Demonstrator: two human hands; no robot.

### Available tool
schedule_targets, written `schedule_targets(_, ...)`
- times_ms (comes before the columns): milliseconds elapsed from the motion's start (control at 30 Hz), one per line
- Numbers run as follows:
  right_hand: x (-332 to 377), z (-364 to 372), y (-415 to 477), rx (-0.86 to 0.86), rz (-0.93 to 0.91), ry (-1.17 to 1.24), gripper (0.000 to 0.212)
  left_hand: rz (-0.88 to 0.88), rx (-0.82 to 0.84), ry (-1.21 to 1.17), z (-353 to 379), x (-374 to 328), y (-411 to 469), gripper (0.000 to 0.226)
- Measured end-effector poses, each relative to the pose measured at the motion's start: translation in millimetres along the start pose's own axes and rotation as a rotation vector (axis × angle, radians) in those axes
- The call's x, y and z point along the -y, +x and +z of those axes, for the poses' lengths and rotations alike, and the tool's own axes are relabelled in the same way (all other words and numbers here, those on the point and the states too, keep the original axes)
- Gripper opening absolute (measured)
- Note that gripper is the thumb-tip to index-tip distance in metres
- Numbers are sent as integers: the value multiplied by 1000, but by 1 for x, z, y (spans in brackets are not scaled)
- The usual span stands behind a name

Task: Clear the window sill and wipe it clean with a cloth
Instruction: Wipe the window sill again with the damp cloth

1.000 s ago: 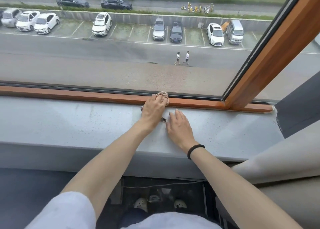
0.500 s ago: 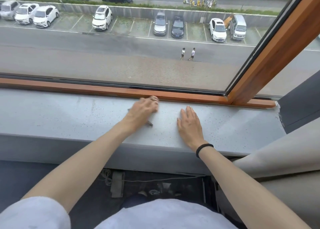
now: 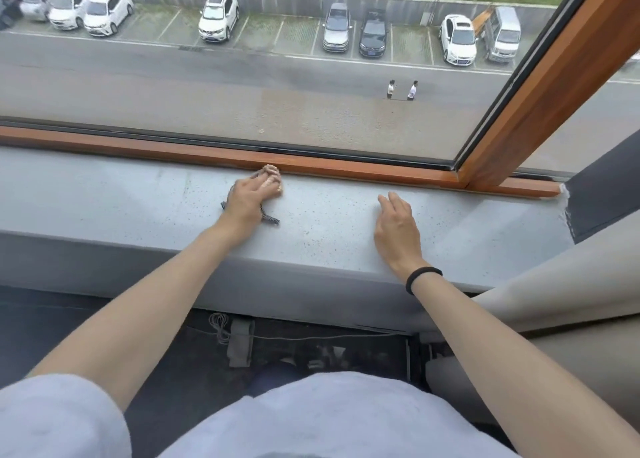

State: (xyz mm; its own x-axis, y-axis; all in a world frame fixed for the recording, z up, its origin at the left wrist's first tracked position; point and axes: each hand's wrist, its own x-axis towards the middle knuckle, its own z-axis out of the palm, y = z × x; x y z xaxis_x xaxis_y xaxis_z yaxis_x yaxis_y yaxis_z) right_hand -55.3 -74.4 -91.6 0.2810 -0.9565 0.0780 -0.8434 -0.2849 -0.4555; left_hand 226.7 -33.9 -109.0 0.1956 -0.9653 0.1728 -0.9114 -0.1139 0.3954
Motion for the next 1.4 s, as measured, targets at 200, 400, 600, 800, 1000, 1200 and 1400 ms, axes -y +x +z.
schedule_targets(200,4,2,-9,-32,-86,-26,30,446,160,-106,28,-105,-72,42)
schedule_targets(400,6,11,-22,-40,-172,-64,27,-25,-44,-17,11,-44,-64,51)
schedule_targets(600,9,8,-24,-21,-232,-178,30,451,73,-72,24,-97,-105,61)
schedule_targets(800,9,8,-26,-34,-255,-250,22,180,-74,-9,15,-61,-100,48)
schedule_targets(1000,12,5,-23,-36,-282,-295,12,205,73,146,8,-101,-72,48)
schedule_targets(1200,5,4,-22,-94,-315,-281,6,235,82,70,17,-98,-125,64)
schedule_targets(1400,6,8,-23,-69,-295,-244,5,211,118,189,11,-80,-43,55)
